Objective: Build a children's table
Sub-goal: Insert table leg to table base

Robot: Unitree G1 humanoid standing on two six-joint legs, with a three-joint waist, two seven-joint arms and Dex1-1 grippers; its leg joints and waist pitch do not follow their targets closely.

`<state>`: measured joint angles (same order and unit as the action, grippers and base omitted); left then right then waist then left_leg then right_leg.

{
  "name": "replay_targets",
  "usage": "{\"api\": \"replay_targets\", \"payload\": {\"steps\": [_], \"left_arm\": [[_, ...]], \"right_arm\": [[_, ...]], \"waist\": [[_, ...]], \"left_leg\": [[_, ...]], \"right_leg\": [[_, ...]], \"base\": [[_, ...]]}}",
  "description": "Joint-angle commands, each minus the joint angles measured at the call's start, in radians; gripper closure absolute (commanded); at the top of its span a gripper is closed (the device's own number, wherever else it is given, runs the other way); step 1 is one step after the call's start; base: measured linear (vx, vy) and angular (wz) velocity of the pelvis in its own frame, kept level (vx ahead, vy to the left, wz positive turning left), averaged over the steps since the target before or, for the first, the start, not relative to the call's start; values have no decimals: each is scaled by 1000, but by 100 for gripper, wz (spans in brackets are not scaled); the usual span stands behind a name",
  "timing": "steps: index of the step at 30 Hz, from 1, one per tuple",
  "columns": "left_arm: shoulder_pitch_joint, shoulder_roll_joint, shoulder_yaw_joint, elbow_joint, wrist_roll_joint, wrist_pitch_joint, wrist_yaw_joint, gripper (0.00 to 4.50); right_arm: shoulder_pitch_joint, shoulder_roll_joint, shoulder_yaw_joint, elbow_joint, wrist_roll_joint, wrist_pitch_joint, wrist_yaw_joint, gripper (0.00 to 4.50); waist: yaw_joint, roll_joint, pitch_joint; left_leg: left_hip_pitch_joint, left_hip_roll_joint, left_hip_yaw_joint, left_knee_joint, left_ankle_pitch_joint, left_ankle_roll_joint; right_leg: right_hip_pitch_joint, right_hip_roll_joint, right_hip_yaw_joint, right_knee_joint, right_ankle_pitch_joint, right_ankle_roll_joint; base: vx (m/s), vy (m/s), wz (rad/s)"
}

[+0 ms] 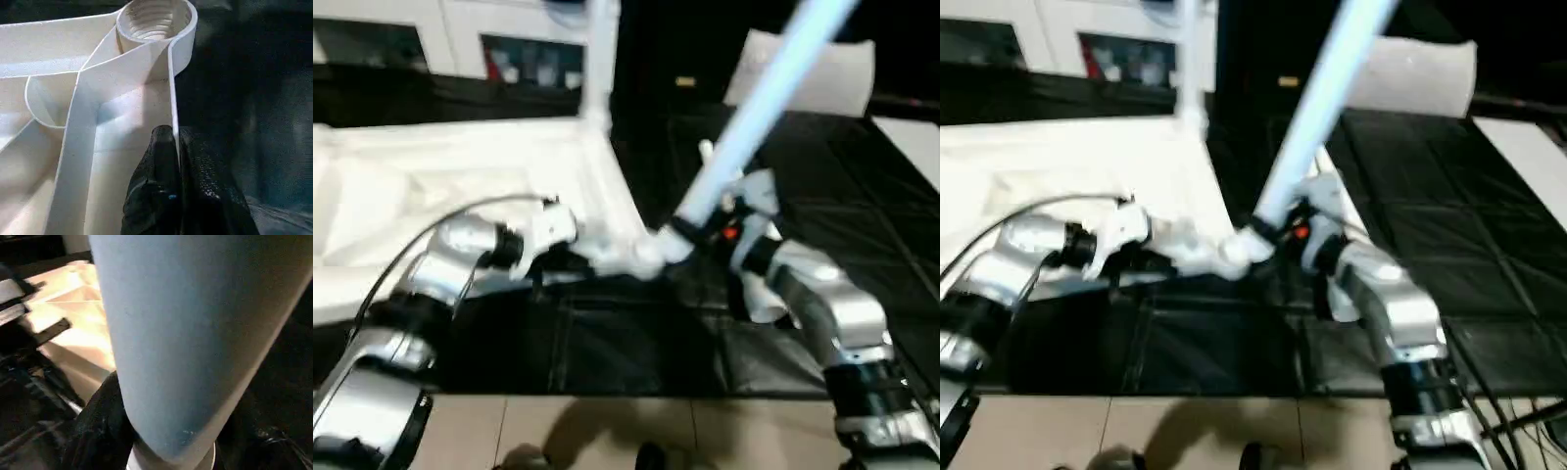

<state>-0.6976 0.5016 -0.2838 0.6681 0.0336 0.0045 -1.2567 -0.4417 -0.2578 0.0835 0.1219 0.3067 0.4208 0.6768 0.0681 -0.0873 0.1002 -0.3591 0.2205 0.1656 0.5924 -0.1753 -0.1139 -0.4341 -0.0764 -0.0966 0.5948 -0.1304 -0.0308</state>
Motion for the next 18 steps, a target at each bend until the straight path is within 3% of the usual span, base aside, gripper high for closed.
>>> {"api": "replay_targets", "payload": {"steps": [1, 7, 18], "left_arm": [[25, -5, -38, 1, 16, -20, -8, 450], [38, 5, -21, -25, 15, -13, -6, 450], [74, 21, -9, -106, -29, 19, -58, 450]], "right_arm": [[-12, -7, 20, 15, -14, -20, 30, 260], [-30, 11, 59, 75, -39, -40, 49, 260], [-83, 33, 87, 205, -83, -101, 65, 260]], "waist": [[-3, 12, -85], [-5, 11, -83], [-12, 10, -84]], "left_leg": [[4, 8, 6, -72, -233, 6], [5, 6, 4, -72, -232, 4], [3, 7, 8, -72, -197, 10]], "right_leg": [[67, -61, 50, -74, -410, -119], [64, -64, 49, -81, -485, -83], [66, -60, 55, -65, -373, -128]], "base": [[0, 0, 0], [0, 0, 0], [0, 0, 0]]}}
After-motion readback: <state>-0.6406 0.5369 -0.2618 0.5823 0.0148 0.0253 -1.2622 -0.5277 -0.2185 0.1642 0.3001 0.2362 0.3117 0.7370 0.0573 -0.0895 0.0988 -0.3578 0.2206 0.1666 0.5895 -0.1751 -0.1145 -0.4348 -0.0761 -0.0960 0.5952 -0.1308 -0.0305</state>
